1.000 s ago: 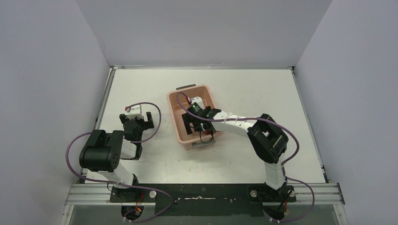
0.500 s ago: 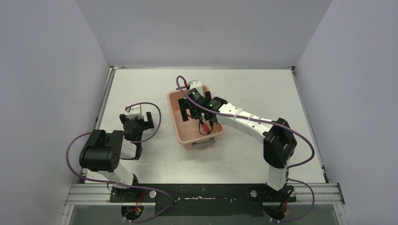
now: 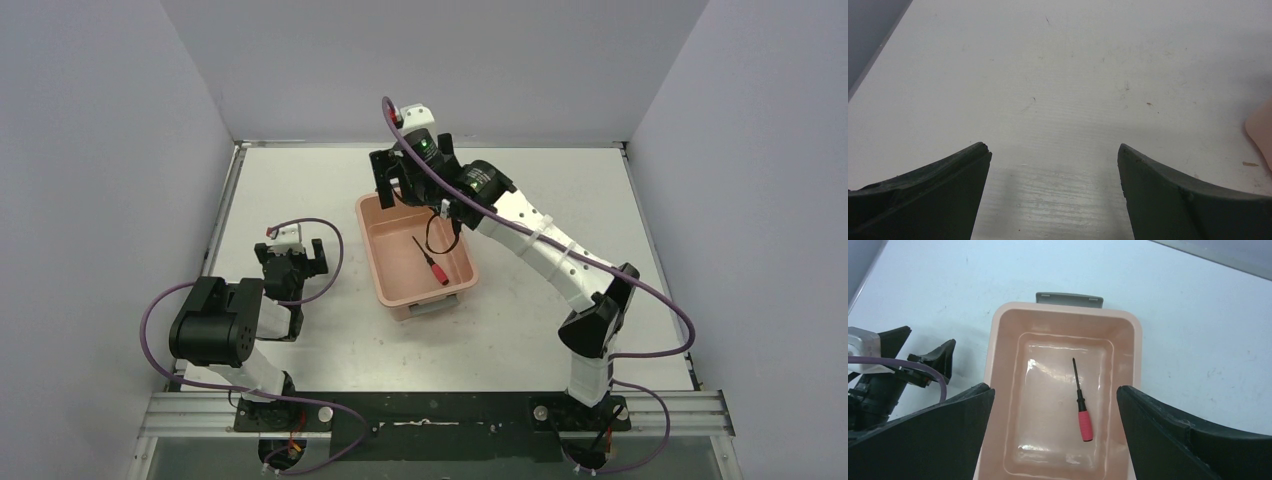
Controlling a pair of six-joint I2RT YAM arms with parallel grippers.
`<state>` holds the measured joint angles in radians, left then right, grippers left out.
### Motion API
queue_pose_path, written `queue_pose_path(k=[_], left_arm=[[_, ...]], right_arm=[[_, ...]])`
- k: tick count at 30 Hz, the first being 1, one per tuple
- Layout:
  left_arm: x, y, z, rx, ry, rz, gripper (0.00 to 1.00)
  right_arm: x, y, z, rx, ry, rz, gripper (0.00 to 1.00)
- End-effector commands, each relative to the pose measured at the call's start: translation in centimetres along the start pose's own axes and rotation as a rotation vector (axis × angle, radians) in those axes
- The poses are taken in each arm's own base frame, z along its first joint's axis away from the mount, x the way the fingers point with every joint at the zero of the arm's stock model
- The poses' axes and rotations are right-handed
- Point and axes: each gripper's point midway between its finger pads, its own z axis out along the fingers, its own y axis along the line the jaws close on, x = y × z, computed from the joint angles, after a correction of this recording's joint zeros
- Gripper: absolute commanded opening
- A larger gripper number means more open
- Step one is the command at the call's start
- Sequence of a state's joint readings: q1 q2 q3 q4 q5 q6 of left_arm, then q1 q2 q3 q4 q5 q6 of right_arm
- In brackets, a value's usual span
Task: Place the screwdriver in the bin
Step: Reset both arms
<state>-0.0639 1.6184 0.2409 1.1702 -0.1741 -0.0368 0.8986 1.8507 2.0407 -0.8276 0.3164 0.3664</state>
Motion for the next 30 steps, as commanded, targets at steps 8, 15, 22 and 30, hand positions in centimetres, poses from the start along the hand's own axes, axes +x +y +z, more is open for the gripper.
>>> queue_pose_path(k=[8, 15, 22, 30], left_arm=[[-1.8, -0.2, 0.4, 0.008, -0.058, -0.006, 0.97], [-1.8, -0.2, 0.4, 0.008, -0.060, -0.005, 0.97], [-1.7, -0.2, 0.4, 0.008, -0.058, -0.004, 0.97], [-1.8, -0.2, 0.4, 0.007, -0.058, -0.005, 0.97]], right_arm=[[-4.9, -0.7, -2.7, 0.018, -0.089, -0.066, 1.00], [-5.1, -3.4, -1.8, 0.038, -0.074, -0.066, 1.00], [-5.5, -9.9, -1.1, 0.118, -0.089, -0.023, 1.00], [-5.6, -18.6, -0.9, 0.236, -0.076, 0.052, 1.00]])
